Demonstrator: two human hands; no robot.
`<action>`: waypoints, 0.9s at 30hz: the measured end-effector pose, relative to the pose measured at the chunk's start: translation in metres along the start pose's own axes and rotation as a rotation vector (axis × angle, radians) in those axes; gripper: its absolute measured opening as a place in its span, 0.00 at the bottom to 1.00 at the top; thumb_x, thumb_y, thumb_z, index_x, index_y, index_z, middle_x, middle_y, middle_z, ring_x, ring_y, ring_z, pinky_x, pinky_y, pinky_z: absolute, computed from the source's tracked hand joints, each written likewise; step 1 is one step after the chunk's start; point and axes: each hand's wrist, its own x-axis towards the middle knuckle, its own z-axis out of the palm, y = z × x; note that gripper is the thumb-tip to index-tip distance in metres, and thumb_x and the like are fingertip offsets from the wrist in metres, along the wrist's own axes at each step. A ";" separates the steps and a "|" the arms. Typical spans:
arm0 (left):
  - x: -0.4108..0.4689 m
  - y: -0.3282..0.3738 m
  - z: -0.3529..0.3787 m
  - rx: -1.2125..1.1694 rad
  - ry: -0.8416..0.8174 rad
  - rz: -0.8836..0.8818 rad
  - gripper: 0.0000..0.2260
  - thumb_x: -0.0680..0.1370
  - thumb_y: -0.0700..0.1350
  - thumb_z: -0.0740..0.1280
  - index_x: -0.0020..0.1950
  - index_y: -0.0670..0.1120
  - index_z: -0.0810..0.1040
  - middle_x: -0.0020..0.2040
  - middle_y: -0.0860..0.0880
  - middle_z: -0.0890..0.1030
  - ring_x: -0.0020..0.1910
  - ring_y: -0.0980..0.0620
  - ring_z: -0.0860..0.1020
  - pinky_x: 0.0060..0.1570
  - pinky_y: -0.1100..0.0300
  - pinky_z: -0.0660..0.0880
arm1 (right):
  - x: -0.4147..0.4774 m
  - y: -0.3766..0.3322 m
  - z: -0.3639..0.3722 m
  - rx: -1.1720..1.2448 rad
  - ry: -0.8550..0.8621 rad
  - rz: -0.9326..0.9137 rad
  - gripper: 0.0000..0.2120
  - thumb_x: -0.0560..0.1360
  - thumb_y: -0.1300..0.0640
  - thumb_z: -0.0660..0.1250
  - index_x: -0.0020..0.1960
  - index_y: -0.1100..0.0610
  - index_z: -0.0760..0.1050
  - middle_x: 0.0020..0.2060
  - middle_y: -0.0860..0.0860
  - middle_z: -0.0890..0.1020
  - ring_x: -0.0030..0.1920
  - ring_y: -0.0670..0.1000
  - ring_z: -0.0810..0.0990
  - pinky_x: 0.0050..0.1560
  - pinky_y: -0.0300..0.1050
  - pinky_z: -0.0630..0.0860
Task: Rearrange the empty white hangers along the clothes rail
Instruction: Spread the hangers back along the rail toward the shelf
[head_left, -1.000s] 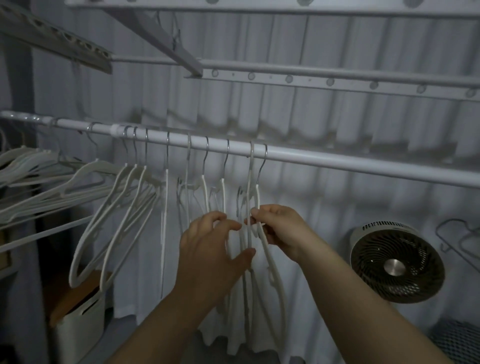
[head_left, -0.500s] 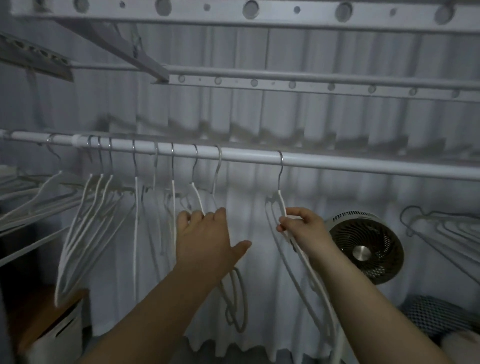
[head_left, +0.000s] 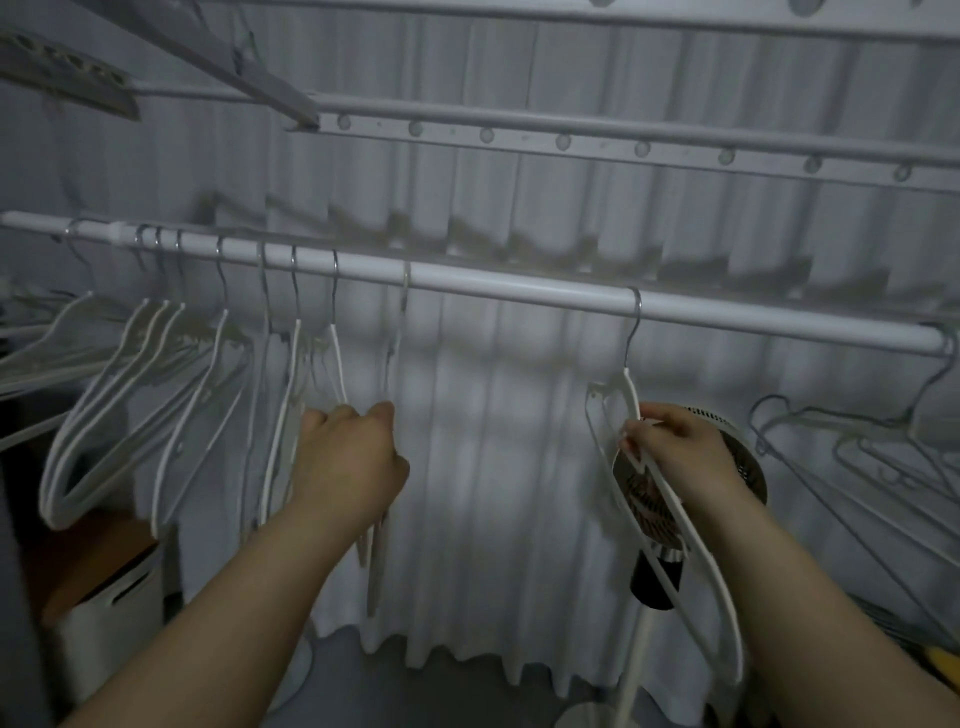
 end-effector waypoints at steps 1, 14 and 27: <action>-0.001 0.005 0.000 -0.042 -0.003 0.017 0.16 0.76 0.42 0.60 0.63 0.41 0.71 0.52 0.43 0.81 0.54 0.45 0.76 0.43 0.62 0.53 | 0.001 0.002 -0.005 0.006 -0.007 0.002 0.13 0.76 0.61 0.62 0.59 0.61 0.75 0.32 0.52 0.77 0.28 0.46 0.72 0.23 0.37 0.68; -0.027 0.120 0.006 -1.074 -0.316 -0.013 0.23 0.75 0.34 0.62 0.70 0.43 0.64 0.39 0.50 0.77 0.19 0.62 0.75 0.21 0.66 0.73 | 0.007 0.027 -0.080 0.130 0.038 0.039 0.07 0.76 0.63 0.62 0.49 0.60 0.78 0.27 0.52 0.75 0.21 0.48 0.70 0.18 0.34 0.65; -0.044 0.193 0.011 -1.365 -0.491 0.031 0.23 0.75 0.32 0.62 0.69 0.43 0.64 0.39 0.46 0.79 0.21 0.58 0.77 0.20 0.65 0.74 | 0.011 0.039 -0.133 0.150 0.179 0.013 0.08 0.75 0.66 0.62 0.48 0.55 0.76 0.25 0.52 0.75 0.17 0.39 0.71 0.17 0.29 0.68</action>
